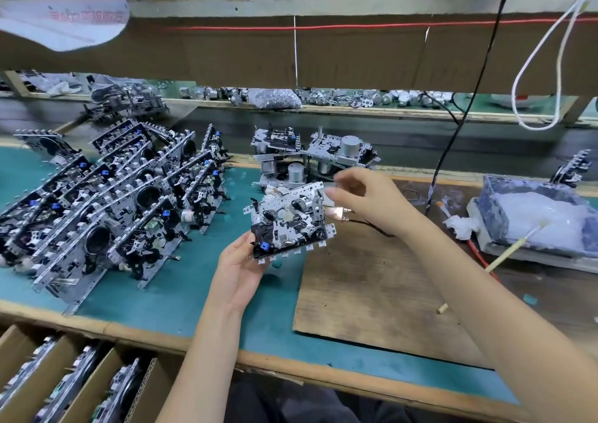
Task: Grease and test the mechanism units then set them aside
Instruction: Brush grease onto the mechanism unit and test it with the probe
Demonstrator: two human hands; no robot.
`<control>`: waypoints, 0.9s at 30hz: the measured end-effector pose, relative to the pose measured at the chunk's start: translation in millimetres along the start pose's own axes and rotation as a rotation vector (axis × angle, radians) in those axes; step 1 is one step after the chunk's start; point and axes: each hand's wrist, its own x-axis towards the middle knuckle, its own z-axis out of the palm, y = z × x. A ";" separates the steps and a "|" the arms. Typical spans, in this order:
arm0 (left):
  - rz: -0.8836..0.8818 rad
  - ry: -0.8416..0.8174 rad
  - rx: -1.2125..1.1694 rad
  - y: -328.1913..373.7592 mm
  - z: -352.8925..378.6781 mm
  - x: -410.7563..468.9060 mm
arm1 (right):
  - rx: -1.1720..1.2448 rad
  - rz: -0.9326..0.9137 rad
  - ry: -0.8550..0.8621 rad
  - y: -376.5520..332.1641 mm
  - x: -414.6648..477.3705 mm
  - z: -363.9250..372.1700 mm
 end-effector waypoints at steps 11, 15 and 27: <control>0.036 -0.053 0.056 1.5 3.5 -2.5 | -0.887 -0.354 -0.254 -42.3 1.9 48.4; 0.022 -0.047 0.097 -0.7 5.3 -1.9 | -0.921 -0.359 -0.259 -40.7 3.2 49.8; 0.011 -0.039 0.076 -6.9 -3.9 6.3 | -0.850 0.234 -0.046 -4.6 -43.4 -47.7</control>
